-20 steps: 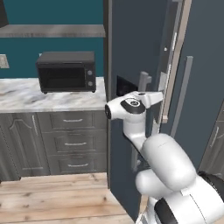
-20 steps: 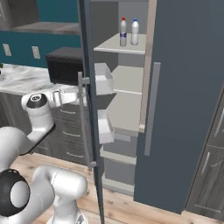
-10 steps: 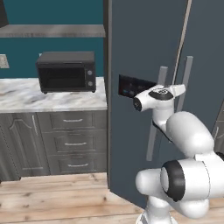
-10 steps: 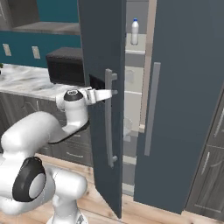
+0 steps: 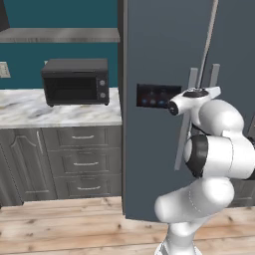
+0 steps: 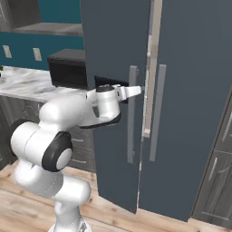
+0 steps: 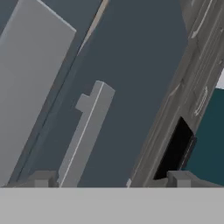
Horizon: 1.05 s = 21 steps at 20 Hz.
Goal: Take the bottled waters from the counter and place them in the freezer to freeze. Close the freezer door after placing the bottles.
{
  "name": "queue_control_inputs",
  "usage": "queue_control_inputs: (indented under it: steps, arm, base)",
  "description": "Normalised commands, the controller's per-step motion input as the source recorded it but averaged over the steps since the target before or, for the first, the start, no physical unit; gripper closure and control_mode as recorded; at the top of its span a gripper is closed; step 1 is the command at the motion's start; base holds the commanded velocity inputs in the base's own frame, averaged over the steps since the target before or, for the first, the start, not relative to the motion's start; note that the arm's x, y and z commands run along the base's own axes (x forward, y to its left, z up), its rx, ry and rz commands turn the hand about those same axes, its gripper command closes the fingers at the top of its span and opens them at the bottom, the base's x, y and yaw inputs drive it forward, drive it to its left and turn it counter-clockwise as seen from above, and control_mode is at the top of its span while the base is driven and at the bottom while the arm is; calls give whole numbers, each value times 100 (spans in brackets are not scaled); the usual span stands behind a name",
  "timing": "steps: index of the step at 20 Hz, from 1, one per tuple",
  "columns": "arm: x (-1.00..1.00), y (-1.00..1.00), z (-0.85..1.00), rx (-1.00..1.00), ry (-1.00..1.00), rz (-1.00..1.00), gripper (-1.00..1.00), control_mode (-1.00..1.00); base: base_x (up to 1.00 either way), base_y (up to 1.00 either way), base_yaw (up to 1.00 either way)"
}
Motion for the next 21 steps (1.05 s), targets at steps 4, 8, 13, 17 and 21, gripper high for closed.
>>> queue_control_inputs:
  steps: [4,8,13,17,21]
  arm:
    - [81,-51,0,0,0,0,-100,-100]
    - [87,-43,-1,0,0,0,-100,-100]
    - [47,-25,-2,0,0,0,-100,-100]
    - [-37,8,4,2,0,0,-100,-100]
    - [-100,66,32,0,-3,0,-100,-100]
  base:
    - [0,0,0]
    - [0,0,0]
    - [0,0,0]
    - [0,0,0]
    - [0,0,0]
